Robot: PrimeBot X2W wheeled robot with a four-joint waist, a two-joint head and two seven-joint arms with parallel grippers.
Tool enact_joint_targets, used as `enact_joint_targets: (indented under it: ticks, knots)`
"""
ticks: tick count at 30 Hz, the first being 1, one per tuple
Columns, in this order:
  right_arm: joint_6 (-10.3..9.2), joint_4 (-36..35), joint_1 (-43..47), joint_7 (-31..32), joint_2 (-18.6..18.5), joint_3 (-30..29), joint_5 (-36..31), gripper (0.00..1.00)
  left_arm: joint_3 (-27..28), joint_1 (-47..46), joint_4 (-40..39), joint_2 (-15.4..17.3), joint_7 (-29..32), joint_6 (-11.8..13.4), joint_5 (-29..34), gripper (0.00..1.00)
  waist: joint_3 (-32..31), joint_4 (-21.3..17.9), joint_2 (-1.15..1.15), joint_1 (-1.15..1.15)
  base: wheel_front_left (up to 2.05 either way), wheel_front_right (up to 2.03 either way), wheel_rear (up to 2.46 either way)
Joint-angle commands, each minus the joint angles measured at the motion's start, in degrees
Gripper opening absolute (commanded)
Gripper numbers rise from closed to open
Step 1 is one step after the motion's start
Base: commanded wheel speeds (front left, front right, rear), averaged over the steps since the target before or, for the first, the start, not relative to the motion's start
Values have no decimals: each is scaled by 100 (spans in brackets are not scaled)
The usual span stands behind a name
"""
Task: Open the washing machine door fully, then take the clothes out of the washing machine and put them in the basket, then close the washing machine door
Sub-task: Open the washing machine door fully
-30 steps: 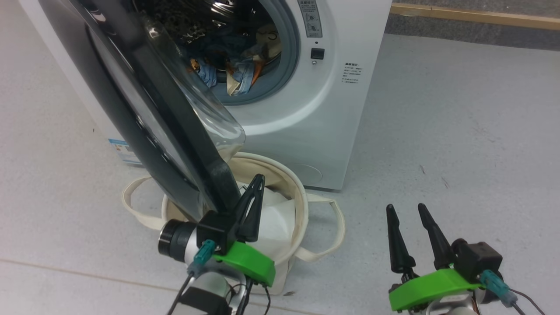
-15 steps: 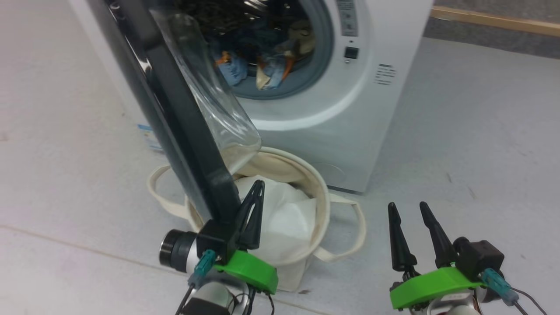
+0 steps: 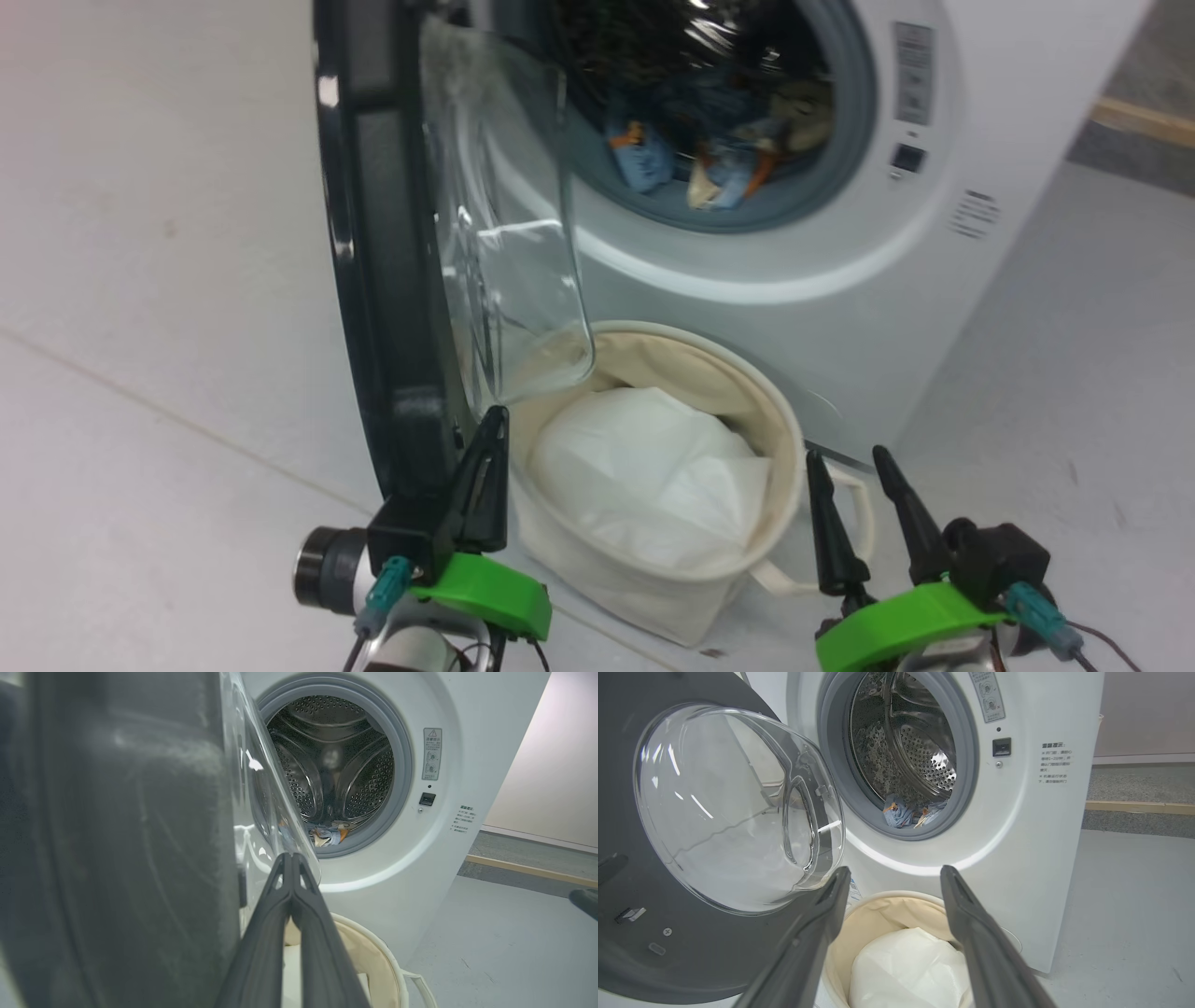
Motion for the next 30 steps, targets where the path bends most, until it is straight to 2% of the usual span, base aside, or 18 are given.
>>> enact_joint_targets:
  ticks: [1, 8, 18, 30]
  knots:
    - [47, -160, -34, -71, 21, 179, 57, 100, 263, -111, -207, 75, -27, 26, 53, 0, -85, 265, 0, 0, 0, 0, 0]
    - [47, -166, -2, -71, 21, 168, -2, 100, 668, -121, -96, 104, -27, -70, 124, 0, -99, 688, 0, 0, 0, 0, 0]
    - [47, -197, -212, -71, 7, 325, -186, 100, 1583, -685, 336, 292, -27, -341, -136, 0, 424, 759, 0, 0, 0, 0, 0]
    - [47, -210, -501, -71, -422, 294, -382, 100, 2784, -1545, 621, 547, -27, -258, -246, 0, 1201, 901, 0, 0, 0, 0, 0]
